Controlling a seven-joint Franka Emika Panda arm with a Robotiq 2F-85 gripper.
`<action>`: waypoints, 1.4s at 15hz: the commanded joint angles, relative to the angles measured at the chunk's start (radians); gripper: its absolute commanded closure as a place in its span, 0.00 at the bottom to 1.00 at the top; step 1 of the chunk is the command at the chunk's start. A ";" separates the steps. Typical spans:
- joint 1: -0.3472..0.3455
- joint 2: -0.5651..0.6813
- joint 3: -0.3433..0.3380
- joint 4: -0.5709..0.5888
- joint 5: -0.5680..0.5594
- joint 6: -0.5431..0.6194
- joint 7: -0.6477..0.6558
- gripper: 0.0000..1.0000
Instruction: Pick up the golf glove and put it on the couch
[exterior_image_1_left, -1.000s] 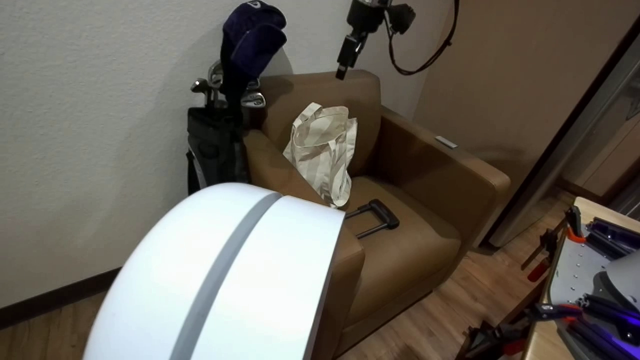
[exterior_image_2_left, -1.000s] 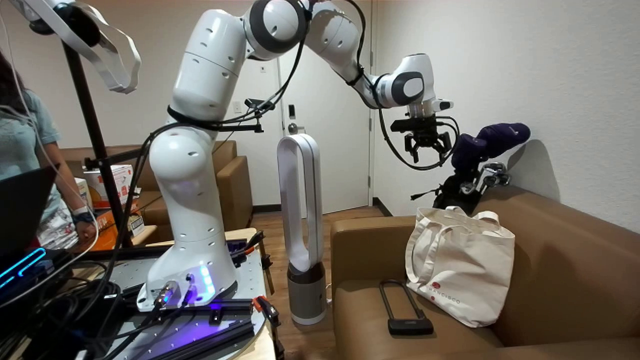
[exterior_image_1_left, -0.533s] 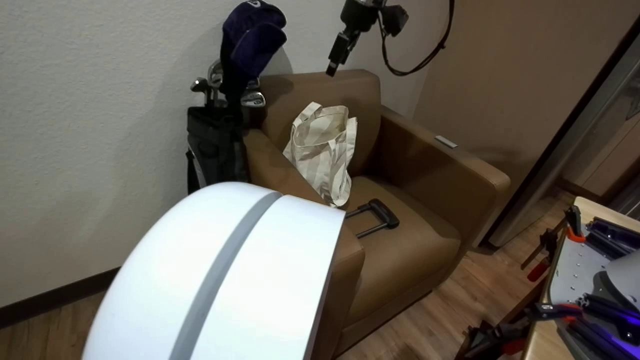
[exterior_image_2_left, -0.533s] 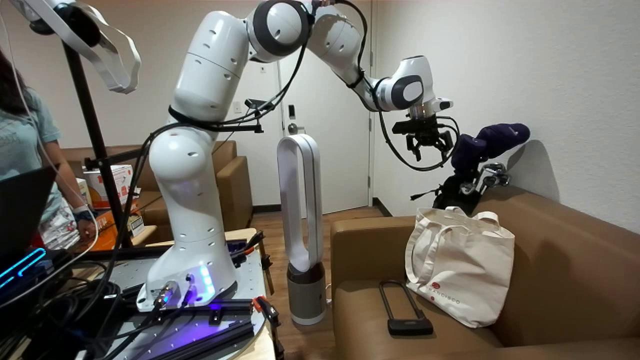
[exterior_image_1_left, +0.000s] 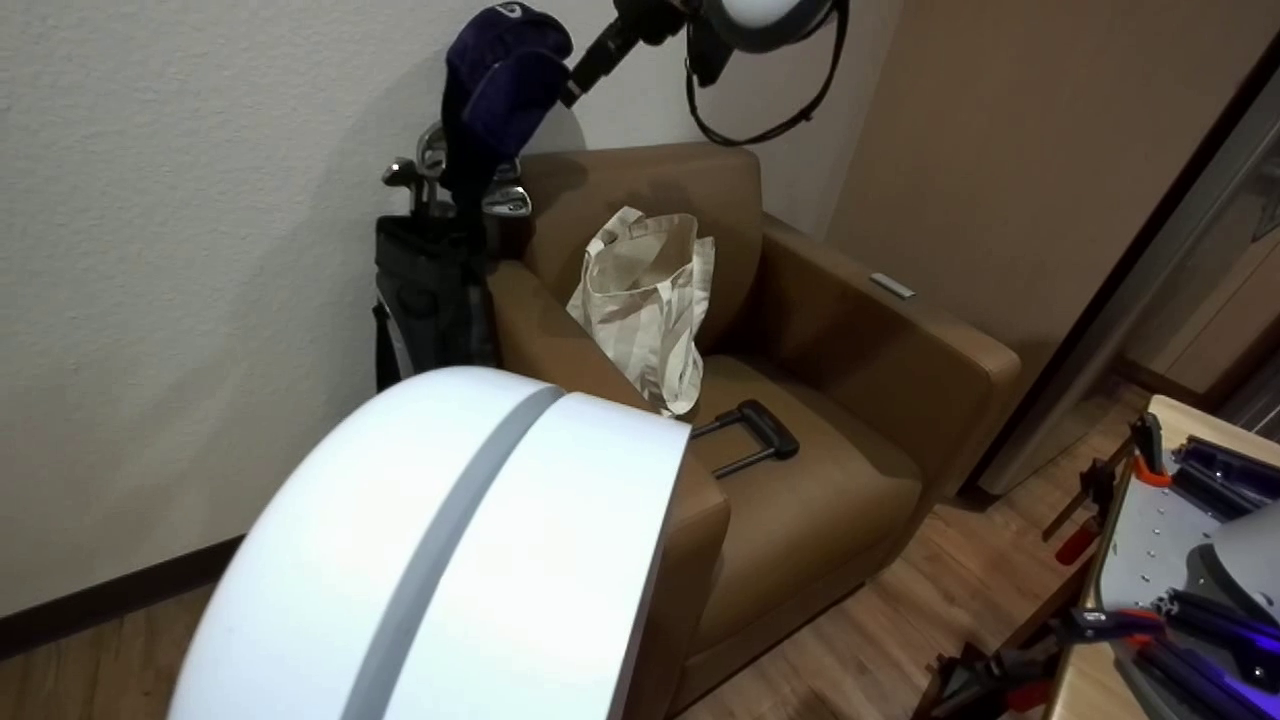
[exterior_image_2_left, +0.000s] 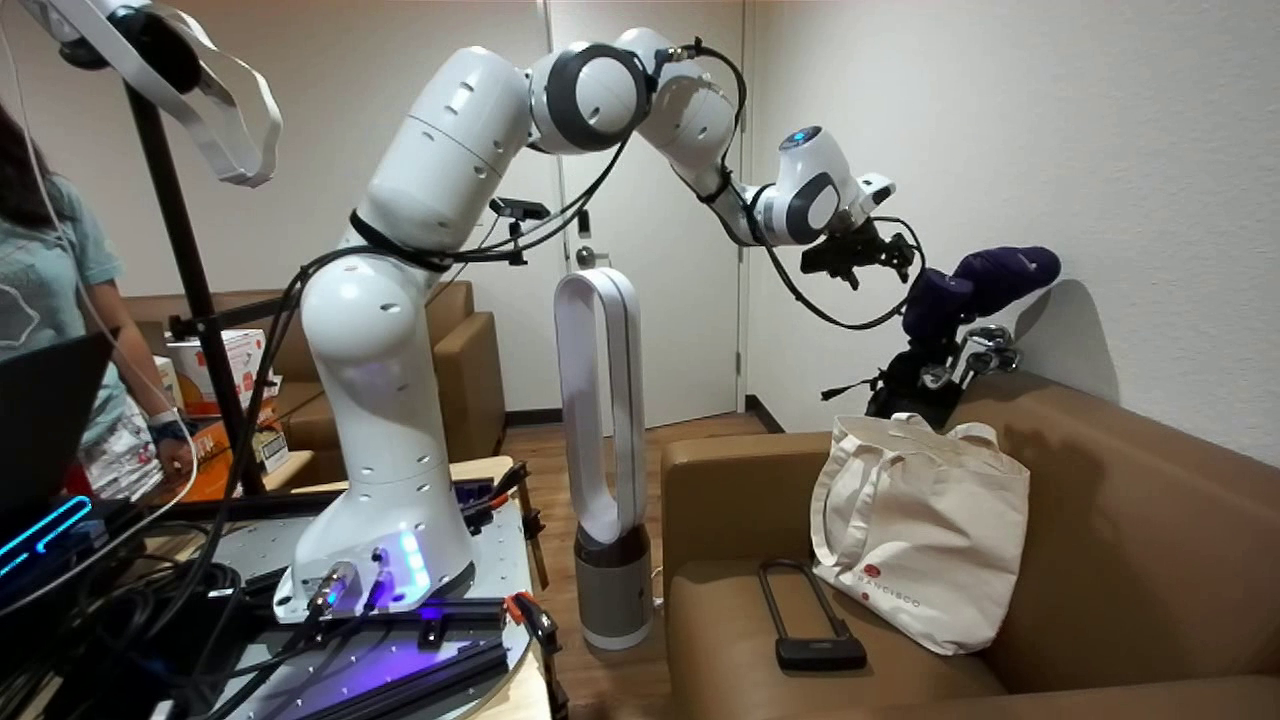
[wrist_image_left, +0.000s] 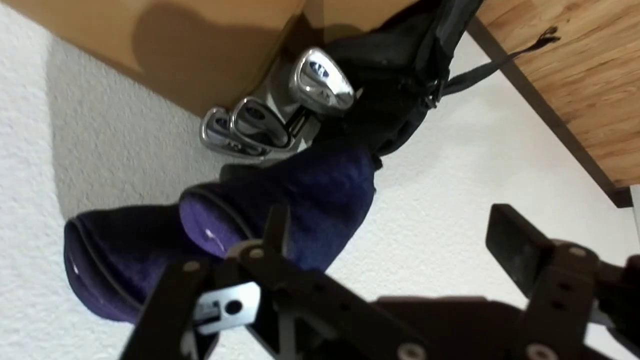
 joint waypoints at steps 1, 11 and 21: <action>0.035 0.093 -0.041 0.120 -0.093 0.110 -0.034 0.00; 0.024 0.270 -0.099 0.316 -0.144 0.146 -0.035 0.26; 0.034 0.330 -0.119 0.403 -0.144 0.130 -0.015 0.90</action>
